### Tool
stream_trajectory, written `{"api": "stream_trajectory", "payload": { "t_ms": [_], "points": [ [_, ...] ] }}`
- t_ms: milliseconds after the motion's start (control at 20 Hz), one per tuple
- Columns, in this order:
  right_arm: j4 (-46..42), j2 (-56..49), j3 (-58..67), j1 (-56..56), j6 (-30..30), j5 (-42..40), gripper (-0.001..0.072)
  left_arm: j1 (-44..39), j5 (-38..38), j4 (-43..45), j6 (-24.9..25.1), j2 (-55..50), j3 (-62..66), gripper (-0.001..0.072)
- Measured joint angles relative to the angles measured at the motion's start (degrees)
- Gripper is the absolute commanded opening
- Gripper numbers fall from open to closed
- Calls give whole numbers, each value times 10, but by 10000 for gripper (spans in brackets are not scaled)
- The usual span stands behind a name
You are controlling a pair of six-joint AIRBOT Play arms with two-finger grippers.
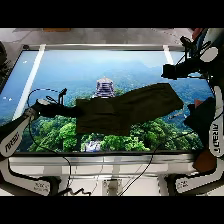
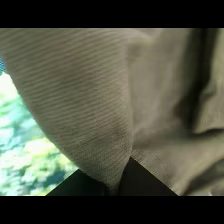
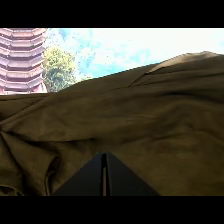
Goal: Fold the clothes and pants, and hang the long-sleeved shirts on hangers.
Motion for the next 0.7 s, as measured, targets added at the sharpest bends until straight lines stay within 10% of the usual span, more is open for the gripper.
{"api": "stream_trajectory", "payload": {
  "t_ms": [700],
  "points": [
    [7,-3,-98,83,-61,-4,39,1,-226,266,-260,201,306,23]
  ]
}}
